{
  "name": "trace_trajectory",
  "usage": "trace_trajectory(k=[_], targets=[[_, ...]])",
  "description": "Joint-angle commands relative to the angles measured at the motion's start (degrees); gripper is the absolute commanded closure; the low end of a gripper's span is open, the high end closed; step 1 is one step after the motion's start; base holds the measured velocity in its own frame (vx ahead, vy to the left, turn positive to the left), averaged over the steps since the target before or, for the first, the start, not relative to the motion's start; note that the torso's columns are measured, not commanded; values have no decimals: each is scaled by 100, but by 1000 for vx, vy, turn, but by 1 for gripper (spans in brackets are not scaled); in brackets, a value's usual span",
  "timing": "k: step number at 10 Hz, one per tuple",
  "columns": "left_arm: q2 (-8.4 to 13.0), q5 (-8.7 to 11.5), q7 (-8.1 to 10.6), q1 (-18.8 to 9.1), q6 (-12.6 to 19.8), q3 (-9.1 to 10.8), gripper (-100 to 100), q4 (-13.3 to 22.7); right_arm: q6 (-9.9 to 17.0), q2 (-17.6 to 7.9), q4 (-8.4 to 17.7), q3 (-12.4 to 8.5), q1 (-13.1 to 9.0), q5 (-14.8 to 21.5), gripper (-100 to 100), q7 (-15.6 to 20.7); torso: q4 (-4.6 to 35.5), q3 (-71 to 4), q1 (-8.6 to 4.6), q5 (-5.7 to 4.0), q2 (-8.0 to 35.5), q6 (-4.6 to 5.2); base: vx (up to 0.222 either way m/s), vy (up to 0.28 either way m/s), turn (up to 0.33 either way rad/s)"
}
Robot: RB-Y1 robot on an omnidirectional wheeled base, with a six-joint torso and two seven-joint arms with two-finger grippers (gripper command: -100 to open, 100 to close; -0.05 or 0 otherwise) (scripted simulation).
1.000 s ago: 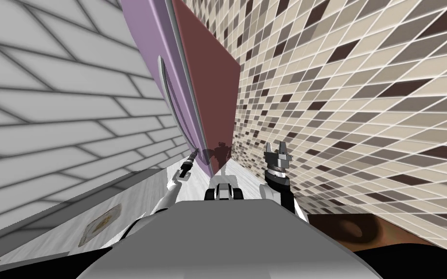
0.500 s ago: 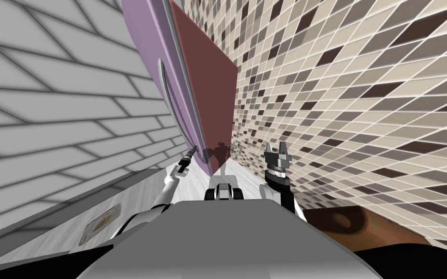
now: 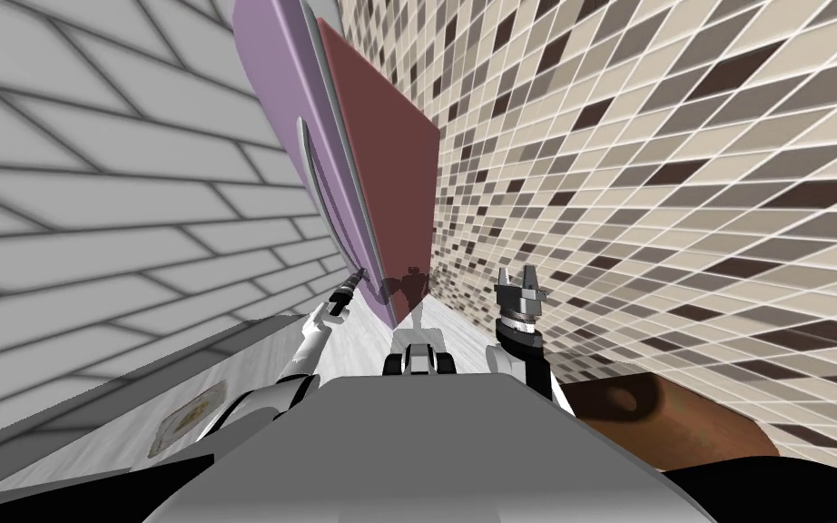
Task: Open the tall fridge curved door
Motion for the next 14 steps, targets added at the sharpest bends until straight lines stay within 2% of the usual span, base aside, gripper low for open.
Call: trace_trajectory(k=[1,3,5,6,7,8,9,10,12,13,14], targets=[[121,-62,30,-124,268,-13,-100,-24,0,0,0,0,0,0,0,0,0,1,-1,0,2,0,-46,-28,-15],[206,-93,64,-183,426,-34,-100,-60,0,0,0,0,0,0,0,0,1,1,-2,-1,1,0,-35,-24,-12],[177,-87,59,-147,404,-37,-100,-87,0,0,0,0,1,0,0,0,-1,-2,3,1,-4,-1,-6,-4,-1],[176,-86,58,-147,401,-36,100,-86,0,0,0,0,1,0,0,0,-1,-2,3,1,-4,0,0,0,0],[256,-92,172,-110,291,-128,100,-119,0,0,0,-1,1,0,0,0,0,-1,0,0,-1,1,-63,140,-43],[256,-92,172,-110,291,-128,100,-119,0,-2,0,-1,-1,0,0,0,16,6,47,6,10,5,-86,183,-76],[334,-98,286,-74,179,-220,100,-153,0,-2,0,-2,-1,0,0,0,20,5,60,9,5,-9,-131,259,-60],[334,-98,286,-74,179,-220,100,-153,1,-3,0,-2,-1,0,0,0,25,5,78,7,6,-19,-127,212,-27],[491,-109,513,-3,-44,-404,100,-220,1,-3,1,-3,-1,0,0,0,26,-9,46,-6,-14,-8,-137,313,-61],[491,-109,513,-3,-44,-404,100,-220,1,-4,1,-3,-1,0,0,0,31,-23,60,-9,-43,-1,-118,286,-40],[570,-115,627,33,-156,-497,100,-254,1,-3,1,-3,-1,0,0,0,31,-40,45,-16,-70,-3,-165,312,-31]])
